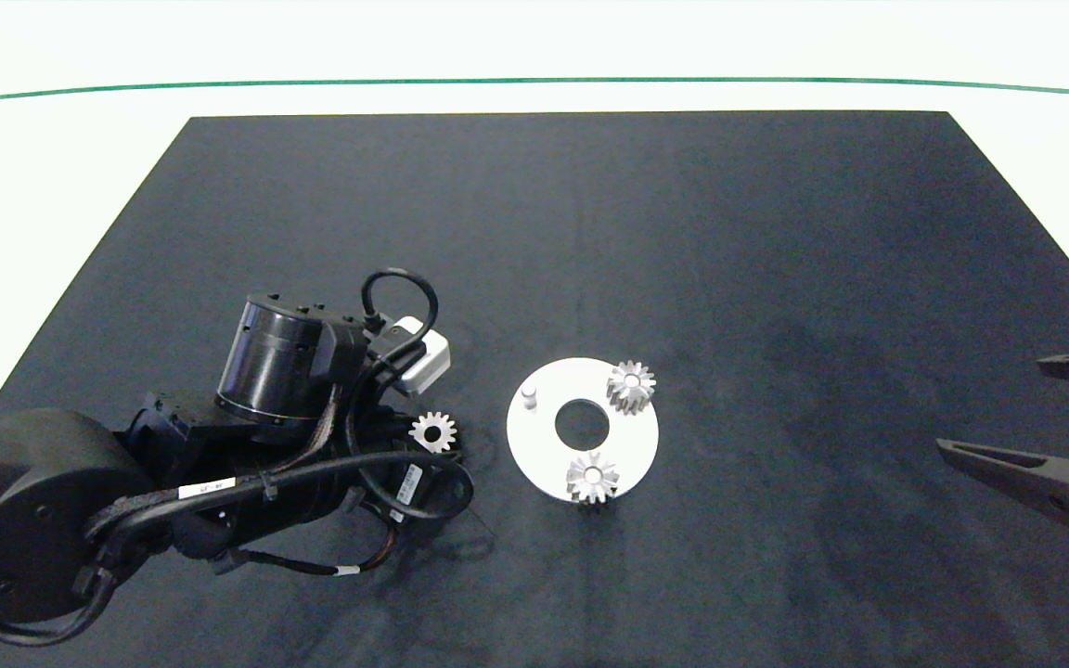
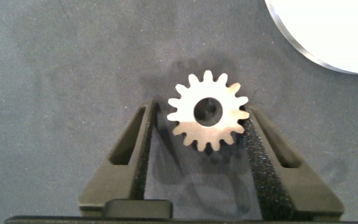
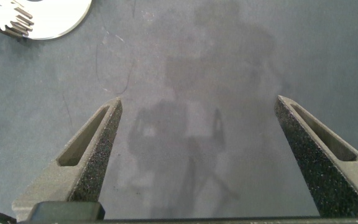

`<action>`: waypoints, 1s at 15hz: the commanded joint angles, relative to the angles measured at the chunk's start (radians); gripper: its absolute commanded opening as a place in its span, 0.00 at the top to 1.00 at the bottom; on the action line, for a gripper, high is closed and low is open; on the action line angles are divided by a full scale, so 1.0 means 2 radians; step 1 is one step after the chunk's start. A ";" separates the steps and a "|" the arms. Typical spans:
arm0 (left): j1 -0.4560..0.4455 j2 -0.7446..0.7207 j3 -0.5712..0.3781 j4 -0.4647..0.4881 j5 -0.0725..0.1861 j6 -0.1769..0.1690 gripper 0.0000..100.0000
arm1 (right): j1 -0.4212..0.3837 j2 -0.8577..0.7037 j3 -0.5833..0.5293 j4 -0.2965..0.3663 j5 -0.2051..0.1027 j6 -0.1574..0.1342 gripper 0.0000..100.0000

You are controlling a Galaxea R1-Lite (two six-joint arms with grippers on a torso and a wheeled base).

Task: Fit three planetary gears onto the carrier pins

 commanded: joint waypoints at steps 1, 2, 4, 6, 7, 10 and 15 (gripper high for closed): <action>0.000 0.001 0.000 -0.001 0.001 0.000 0.54 | 0.000 0.002 0.000 0.001 0.000 -0.001 0.00; 0.000 0.001 0.000 -0.001 0.001 0.000 0.56 | 0.000 0.002 -0.001 0.001 0.000 -0.001 0.00; 0.000 0.001 0.000 -0.003 0.001 0.000 0.60 | 0.000 0.002 0.000 0.001 0.000 -0.001 0.00; 0.001 0.001 0.000 -0.005 0.001 0.000 0.63 | 0.000 0.002 0.000 0.001 0.001 -0.001 0.00; 0.001 0.000 0.001 -0.005 0.001 0.000 0.66 | 0.000 0.002 0.000 0.001 0.001 -0.001 0.00; 0.001 -0.001 0.002 -0.006 0.001 0.000 0.72 | 0.000 0.002 0.000 0.001 0.001 -0.001 0.00; 0.000 -0.004 0.007 -0.007 0.001 0.001 0.81 | 0.000 0.002 0.000 0.001 0.001 -0.001 0.00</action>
